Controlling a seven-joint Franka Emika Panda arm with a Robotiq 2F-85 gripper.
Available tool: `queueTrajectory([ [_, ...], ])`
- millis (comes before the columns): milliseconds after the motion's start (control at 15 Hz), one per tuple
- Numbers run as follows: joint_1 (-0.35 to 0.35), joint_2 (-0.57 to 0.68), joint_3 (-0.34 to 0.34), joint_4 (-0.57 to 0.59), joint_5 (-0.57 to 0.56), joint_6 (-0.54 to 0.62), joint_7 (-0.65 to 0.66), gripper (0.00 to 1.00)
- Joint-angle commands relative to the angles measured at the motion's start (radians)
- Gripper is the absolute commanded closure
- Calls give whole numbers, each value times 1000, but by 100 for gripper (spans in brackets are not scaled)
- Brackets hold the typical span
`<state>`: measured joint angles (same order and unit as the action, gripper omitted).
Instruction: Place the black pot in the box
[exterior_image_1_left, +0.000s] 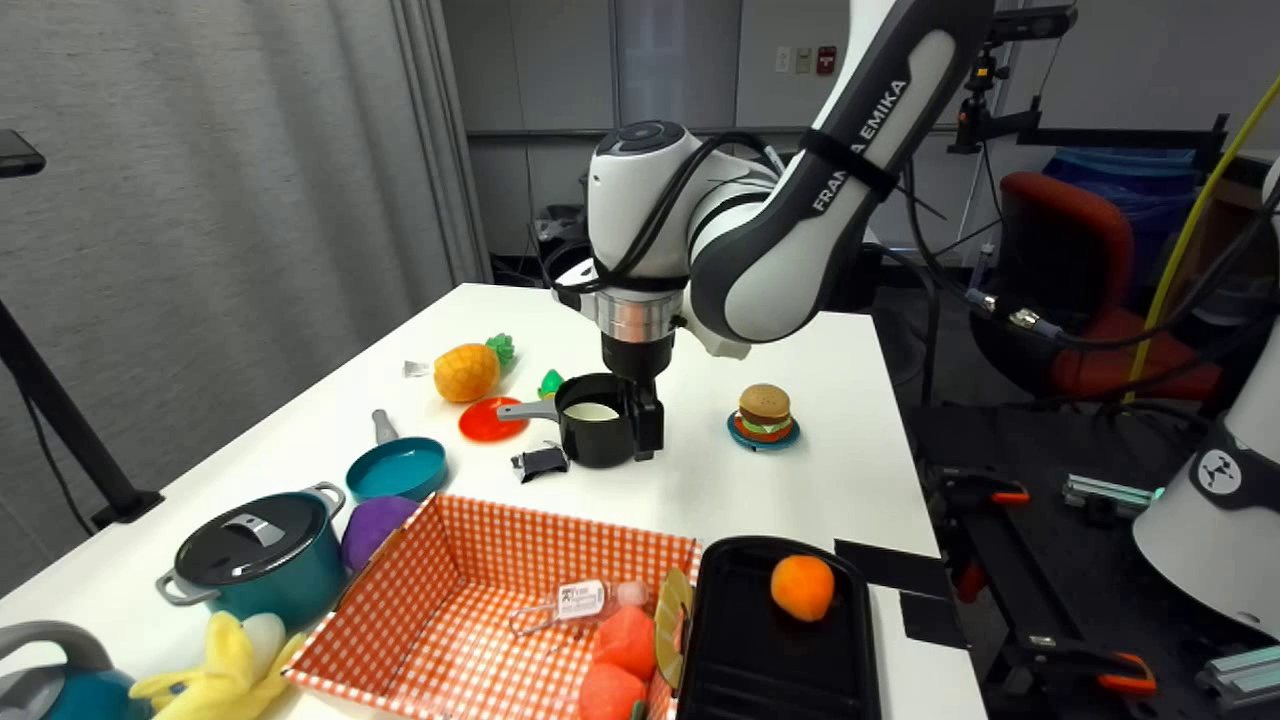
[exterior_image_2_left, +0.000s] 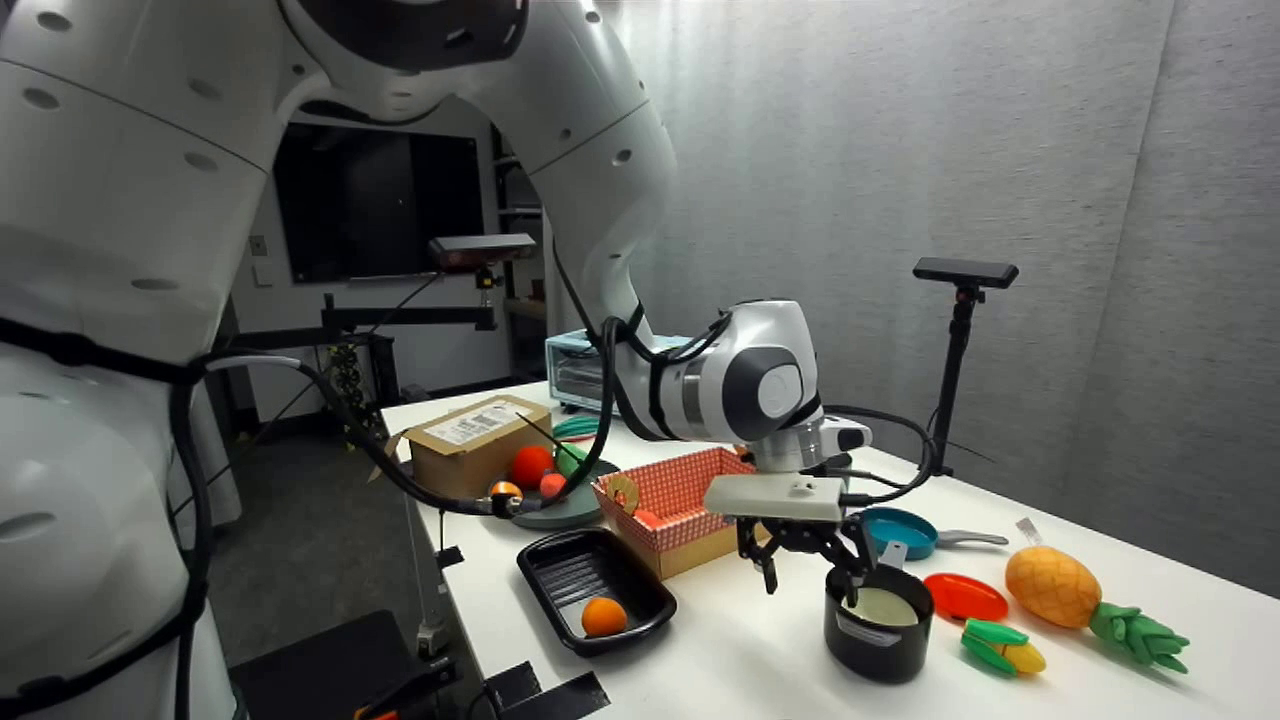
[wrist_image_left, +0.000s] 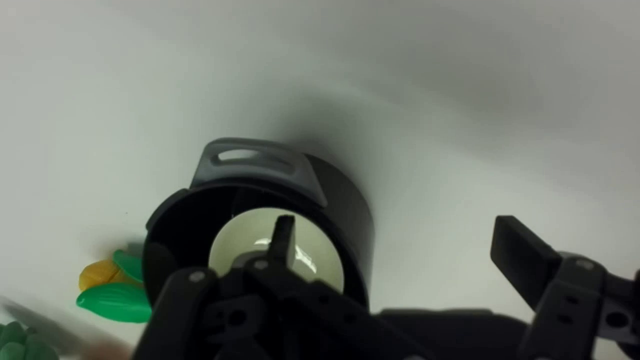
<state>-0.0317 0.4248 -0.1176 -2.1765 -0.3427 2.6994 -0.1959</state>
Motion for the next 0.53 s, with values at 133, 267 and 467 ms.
queueTrajectory([
  [133,-18,74,9,101,5,-26,-39,15],
  [267,-17,74,5,98,9,-25,-25,32],
  [467,-12,46,-2,62,15,-43,5,56],
])
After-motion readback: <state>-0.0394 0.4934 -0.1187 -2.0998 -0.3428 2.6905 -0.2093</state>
